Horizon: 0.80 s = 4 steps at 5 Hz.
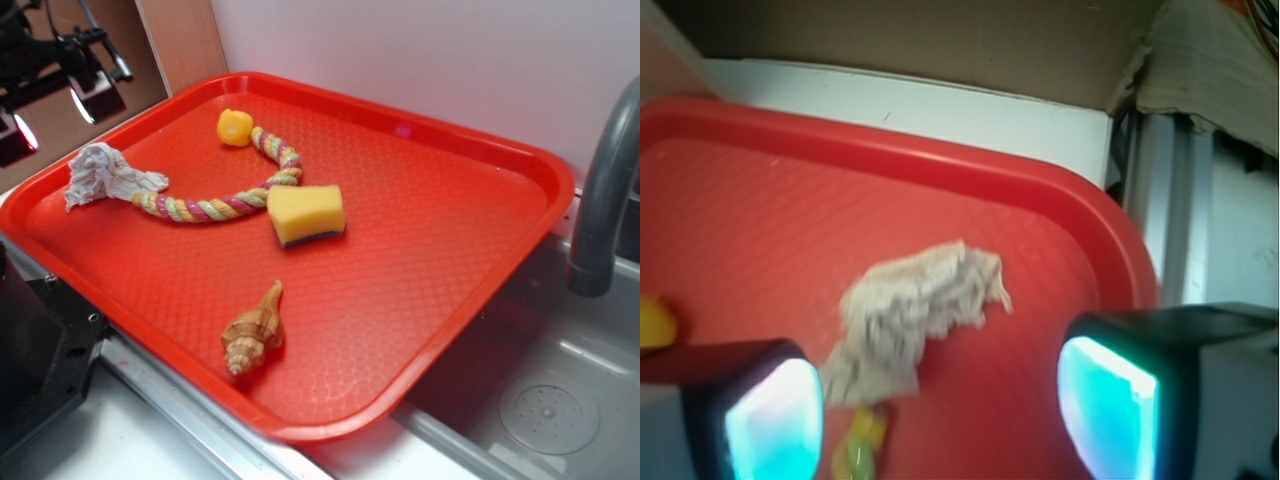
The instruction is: Grab the white paper.
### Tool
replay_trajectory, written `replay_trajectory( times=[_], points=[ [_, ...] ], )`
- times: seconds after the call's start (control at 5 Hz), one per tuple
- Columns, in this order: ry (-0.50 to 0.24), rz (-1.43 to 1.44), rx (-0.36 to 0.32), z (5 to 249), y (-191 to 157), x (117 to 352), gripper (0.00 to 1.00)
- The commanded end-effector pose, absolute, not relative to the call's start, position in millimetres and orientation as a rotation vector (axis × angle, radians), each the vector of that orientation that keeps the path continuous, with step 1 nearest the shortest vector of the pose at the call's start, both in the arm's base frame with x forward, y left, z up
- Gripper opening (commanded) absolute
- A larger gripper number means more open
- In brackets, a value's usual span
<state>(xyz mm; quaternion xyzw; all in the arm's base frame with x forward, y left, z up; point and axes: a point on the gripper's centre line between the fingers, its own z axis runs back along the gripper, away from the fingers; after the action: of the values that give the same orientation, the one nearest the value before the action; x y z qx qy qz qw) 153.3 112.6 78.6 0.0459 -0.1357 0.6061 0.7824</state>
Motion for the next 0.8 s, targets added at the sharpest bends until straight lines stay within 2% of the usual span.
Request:
replay_trajectory(
  times=[0.0, 0.2, 0.4, 0.6],
  points=[
    [-0.352, 1.317, 0.126, 40.9, 125.0, 171.1, 1.00],
    [-0.384, 1.339, 0.140, 28.5, 127.1, 169.6, 1.00],
    [-0.391, 1.358, 0.141, 25.6, 128.3, 159.0, 0.00],
    [-0.369, 1.352, 0.144, 28.9, 128.5, 159.8, 0.00]
  ],
)
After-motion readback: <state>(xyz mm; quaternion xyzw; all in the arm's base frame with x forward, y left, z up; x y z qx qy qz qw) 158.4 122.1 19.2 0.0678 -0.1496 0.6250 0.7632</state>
